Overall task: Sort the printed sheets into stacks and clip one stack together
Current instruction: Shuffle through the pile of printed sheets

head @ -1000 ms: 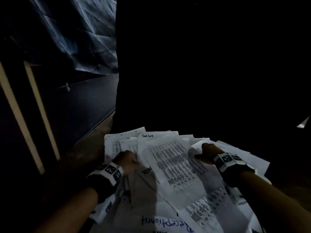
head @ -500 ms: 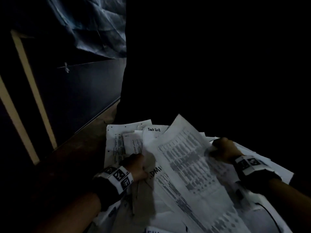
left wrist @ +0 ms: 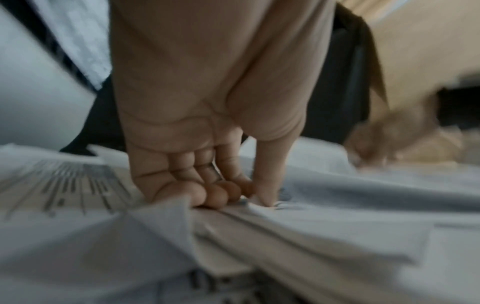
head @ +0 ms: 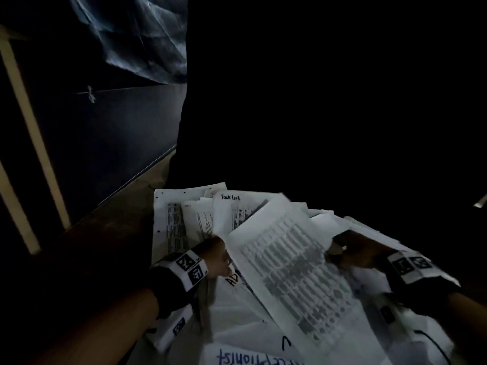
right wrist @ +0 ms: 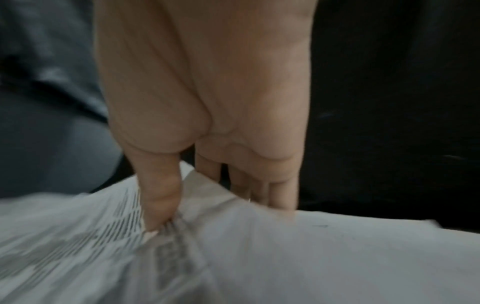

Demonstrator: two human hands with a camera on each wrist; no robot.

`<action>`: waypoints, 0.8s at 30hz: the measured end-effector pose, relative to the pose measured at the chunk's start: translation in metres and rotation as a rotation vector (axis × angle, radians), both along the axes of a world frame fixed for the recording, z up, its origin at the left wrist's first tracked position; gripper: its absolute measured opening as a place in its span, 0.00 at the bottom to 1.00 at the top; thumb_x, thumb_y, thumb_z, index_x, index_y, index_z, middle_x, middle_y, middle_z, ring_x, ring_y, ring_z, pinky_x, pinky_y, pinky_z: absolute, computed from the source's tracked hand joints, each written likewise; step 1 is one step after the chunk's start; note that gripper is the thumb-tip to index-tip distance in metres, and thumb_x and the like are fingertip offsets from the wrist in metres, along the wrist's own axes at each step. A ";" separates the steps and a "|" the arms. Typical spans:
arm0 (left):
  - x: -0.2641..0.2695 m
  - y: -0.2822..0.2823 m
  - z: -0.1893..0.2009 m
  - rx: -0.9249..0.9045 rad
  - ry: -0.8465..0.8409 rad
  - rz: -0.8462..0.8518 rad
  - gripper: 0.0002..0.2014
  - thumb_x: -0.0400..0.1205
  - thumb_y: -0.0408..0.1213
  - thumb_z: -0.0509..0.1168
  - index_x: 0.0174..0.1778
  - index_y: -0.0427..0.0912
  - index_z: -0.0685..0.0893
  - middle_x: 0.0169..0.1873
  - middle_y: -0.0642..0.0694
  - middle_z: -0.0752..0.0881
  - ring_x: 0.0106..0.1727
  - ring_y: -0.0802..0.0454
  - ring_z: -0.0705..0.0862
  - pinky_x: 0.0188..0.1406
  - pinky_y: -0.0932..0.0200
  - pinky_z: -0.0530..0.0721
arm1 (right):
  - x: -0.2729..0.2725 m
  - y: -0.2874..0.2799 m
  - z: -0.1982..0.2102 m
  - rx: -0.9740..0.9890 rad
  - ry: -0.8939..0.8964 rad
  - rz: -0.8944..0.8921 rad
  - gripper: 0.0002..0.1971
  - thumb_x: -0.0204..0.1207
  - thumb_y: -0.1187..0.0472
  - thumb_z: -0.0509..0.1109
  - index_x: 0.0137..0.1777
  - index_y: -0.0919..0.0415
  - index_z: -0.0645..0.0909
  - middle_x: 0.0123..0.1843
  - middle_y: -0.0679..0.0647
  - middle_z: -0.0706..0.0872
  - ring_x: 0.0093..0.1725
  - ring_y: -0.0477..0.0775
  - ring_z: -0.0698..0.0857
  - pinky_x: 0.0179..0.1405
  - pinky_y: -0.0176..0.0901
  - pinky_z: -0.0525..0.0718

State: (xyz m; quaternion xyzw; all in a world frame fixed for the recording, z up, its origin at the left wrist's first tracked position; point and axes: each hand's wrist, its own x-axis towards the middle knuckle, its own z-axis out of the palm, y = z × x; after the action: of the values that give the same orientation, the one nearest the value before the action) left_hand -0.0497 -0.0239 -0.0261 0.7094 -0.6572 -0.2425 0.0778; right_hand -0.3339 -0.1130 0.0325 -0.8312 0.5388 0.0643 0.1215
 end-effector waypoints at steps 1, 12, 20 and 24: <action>0.001 0.001 0.000 -0.007 0.018 -0.004 0.07 0.78 0.36 0.69 0.35 0.41 0.80 0.37 0.46 0.85 0.47 0.47 0.84 0.42 0.62 0.77 | 0.004 0.002 -0.002 0.020 -0.047 0.005 0.10 0.78 0.56 0.69 0.37 0.46 0.74 0.33 0.42 0.73 0.35 0.41 0.75 0.44 0.33 0.72; 0.034 0.002 0.029 -0.343 0.950 0.474 0.13 0.84 0.44 0.62 0.43 0.37 0.79 0.31 0.38 0.84 0.26 0.48 0.82 0.22 0.61 0.82 | -0.013 -0.013 0.052 -0.154 -0.699 -0.283 0.07 0.73 0.68 0.74 0.39 0.73 0.84 0.29 0.62 0.82 0.28 0.56 0.78 0.28 0.45 0.81; 0.033 -0.033 0.005 -0.102 0.206 0.419 0.20 0.78 0.50 0.69 0.29 0.42 0.71 0.27 0.44 0.78 0.32 0.45 0.80 0.38 0.55 0.79 | -0.049 -0.044 0.067 0.075 -1.245 -0.540 0.20 0.79 0.70 0.64 0.69 0.77 0.72 0.43 0.60 0.81 0.31 0.50 0.87 0.24 0.30 0.86; 0.017 -0.043 0.003 -0.089 0.104 0.458 0.23 0.78 0.40 0.70 0.66 0.33 0.76 0.65 0.34 0.81 0.69 0.39 0.79 0.65 0.53 0.76 | -0.041 -0.039 0.041 0.135 -1.318 -0.591 0.13 0.77 0.74 0.67 0.61 0.74 0.78 0.53 0.65 0.83 0.43 0.60 0.83 0.39 0.42 0.89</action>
State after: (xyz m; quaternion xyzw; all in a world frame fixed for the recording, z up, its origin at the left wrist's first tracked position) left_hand -0.0327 -0.0670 -0.0234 0.8222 -0.4845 -0.2256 0.1958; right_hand -0.3751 -0.1518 0.0739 -0.5073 0.5506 -0.4525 0.4845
